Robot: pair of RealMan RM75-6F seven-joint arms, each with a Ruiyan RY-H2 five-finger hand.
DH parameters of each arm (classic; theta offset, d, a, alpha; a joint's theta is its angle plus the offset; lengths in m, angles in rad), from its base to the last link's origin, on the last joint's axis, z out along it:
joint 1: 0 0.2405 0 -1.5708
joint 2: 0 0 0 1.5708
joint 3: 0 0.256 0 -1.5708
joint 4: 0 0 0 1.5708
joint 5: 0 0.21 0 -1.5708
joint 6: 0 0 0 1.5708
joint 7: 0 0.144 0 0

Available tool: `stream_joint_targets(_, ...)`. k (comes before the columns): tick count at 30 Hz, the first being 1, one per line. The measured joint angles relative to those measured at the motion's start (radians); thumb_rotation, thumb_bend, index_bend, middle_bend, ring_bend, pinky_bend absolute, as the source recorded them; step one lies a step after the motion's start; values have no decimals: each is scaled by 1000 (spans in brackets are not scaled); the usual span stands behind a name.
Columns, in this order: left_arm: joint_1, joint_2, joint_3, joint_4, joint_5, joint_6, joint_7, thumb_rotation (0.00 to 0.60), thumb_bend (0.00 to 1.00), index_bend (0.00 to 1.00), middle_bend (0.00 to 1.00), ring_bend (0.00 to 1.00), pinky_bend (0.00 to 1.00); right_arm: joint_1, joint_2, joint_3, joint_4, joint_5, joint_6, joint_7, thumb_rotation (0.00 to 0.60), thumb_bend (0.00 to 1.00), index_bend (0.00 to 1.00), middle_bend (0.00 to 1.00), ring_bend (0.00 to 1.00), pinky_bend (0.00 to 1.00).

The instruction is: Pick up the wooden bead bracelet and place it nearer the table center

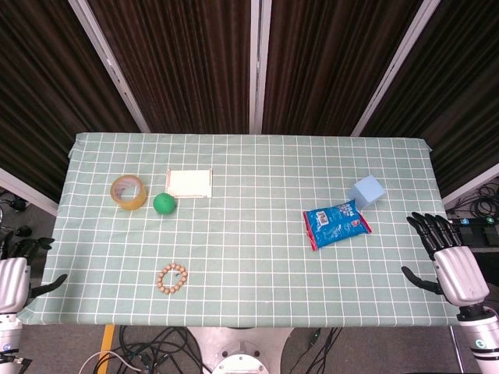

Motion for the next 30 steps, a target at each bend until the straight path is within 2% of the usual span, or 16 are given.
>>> stream_joint_targets(7, -9, 0, -1, 5, 28, -7, 1, 600, 0, 292, 361, 220, 46, -3, 6, 0, 1, -4, 14, 4, 600, 149, 0, 54, 0, 0)
stream_joint_targets(13, -66, 0, 3, 39, 134, -34, -22, 600, 0, 343, 384, 221, 39, -9, 15, 6, 0, -6, 37, 3, 600, 149, 0, 52, 0, 0)
stream_joint_targets(19, -210, -14, 34, 118, 344, -123, -62, 600, 0, 385, 412, 234, 40, -11, 23, 3, -14, -14, 42, -8, 600, 149, 0, 51, 0, 0)
stream_joint_targets(24, -363, -72, 72, 214, 536, -188, -103, 600, 0, 396, 421, 244, 44, -23, 29, -1, -25, -6, 49, -18, 600, 149, 0, 51, 0, 0)
stream_joint_targets(27, -442, -133, 99, 277, 609, -222, -123, 600, 0, 400, 421, 244, 47, -29, 32, -2, -29, -1, 53, -21, 600, 149, 0, 51, 0, 0)
stream_joint_targets(30, -482, -172, 117, 308, 631, -255, -126, 600, 0, 400, 421, 244, 47, -34, 34, -4, -30, 3, 55, -22, 600, 149, 0, 50, 0, 0)
